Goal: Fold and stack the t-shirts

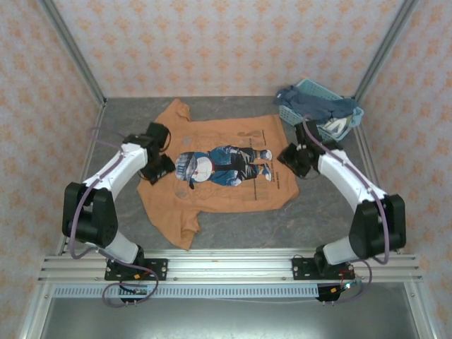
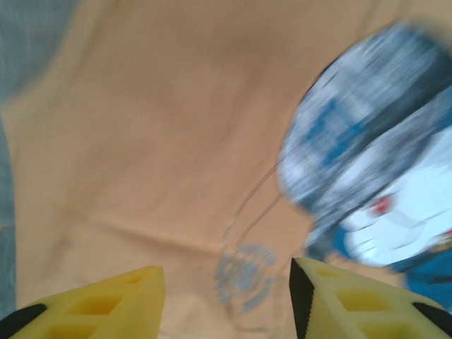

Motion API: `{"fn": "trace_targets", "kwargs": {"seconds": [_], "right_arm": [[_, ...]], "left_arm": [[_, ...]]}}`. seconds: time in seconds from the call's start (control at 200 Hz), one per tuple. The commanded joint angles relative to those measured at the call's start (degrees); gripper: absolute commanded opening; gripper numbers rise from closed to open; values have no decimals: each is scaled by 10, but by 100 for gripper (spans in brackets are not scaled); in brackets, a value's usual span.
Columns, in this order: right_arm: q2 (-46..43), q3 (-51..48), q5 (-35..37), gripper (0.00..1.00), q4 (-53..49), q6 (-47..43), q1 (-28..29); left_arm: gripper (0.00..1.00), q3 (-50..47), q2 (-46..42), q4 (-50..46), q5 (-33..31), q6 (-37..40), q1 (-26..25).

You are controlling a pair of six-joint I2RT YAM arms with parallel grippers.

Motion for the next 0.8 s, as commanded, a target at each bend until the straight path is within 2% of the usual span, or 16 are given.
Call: {"fn": "trace_targets", "kwargs": {"seconds": [0.0, 0.13, 0.215, 0.455, 0.545, 0.645, 0.796], "right_arm": [[-39, -77, -3, 43, 11, 15, 4], [-48, -142, 11, 43, 17, 16, 4], [-46, -160, 21, 43, 25, 18, 5], [5, -133, 65, 39, 18, -6, -7], [29, -105, 86, 33, 5, -20, -11], [62, -82, 102, 20, -19, -27, -17], [79, -83, 102, 13, -23, -22, -25]], "left_arm": [[45, -48, -11, 29, 15, -31, 4], [38, -76, 18, 44, 17, -38, 10], [36, -75, 41, 45, -4, -36, 11], [33, -65, 92, 57, -41, -25, 12], [30, -63, 99, 59, -53, -24, 12], [28, -59, 103, 58, -59, -22, 12], [26, -53, 105, 56, -62, -13, 12]]}}
